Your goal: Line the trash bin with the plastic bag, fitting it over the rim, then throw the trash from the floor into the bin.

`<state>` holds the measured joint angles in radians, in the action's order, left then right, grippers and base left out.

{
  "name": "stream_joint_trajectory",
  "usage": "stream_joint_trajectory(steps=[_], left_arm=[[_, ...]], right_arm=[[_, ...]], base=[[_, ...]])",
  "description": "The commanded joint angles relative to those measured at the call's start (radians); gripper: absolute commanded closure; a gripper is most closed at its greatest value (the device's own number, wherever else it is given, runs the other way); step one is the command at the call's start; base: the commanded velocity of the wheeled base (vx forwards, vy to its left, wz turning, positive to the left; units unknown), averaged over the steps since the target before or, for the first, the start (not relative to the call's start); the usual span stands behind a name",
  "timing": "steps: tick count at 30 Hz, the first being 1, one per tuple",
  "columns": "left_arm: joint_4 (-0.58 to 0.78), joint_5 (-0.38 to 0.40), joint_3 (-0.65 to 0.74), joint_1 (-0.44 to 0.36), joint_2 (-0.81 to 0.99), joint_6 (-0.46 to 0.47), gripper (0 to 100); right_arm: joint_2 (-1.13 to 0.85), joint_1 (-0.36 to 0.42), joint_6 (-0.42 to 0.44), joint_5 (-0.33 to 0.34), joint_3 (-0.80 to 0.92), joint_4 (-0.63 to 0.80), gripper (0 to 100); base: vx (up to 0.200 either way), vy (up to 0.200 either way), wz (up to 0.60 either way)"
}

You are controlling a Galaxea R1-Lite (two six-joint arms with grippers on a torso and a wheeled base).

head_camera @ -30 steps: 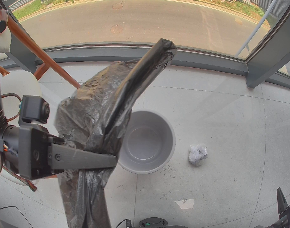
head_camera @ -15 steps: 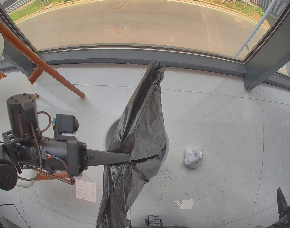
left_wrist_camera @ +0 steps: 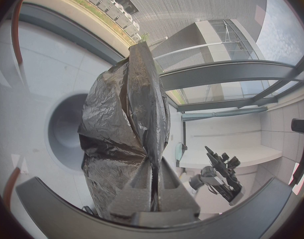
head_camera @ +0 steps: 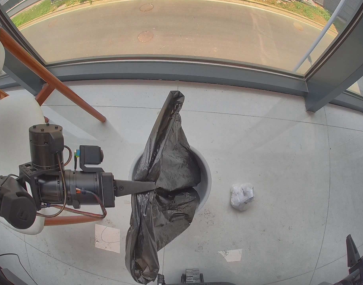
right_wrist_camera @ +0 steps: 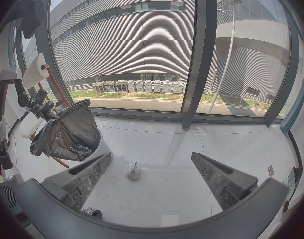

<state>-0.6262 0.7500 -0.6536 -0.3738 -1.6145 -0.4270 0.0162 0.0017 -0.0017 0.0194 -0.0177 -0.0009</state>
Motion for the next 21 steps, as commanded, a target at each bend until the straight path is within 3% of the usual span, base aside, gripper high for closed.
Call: stream_joint_trajectory(steps=[1,3,8,13,15,18,21], left_arm=[[0.008,-0.090,-0.127,0.001,-0.036,0.011,100],[0.010,-0.130,-0.173,-0.004,-0.045,0.011,100],[0.033,-0.147,-0.182,-0.046,-0.058,0.048,100],[0.207,-0.267,-0.189,-0.103,-0.070,0.295,100],[0.237,-0.304,-0.189,-0.123,-0.071,0.346,100],[0.237,-0.322,-0.189,-0.158,-0.071,0.330,100],[0.235,-0.325,-0.187,-0.195,-0.070,0.314,100]], right_arm=[[-0.009,0.000,-0.001,0.001,0.018,-0.001,0],[-0.009,0.000,-0.003,0.001,0.018,-0.001,0],[-0.010,-0.002,-0.021,0.005,0.018,-0.001,0],[-0.004,0.004,-0.015,0.034,-0.038,-0.047,0],[0.151,0.050,0.020,0.088,-0.162,-0.117,0],[0.350,0.104,0.048,0.099,-0.179,-0.137,0],[0.579,0.207,0.174,0.159,-0.304,-0.126,0]], base=[[0.000,0.000,0.00],[0.000,0.000,0.00],[0.000,0.000,0.00],[0.000,0.000,0.00],[0.000,0.000,0.00],[0.000,0.000,0.00],[0.000,0.000,0.00]])
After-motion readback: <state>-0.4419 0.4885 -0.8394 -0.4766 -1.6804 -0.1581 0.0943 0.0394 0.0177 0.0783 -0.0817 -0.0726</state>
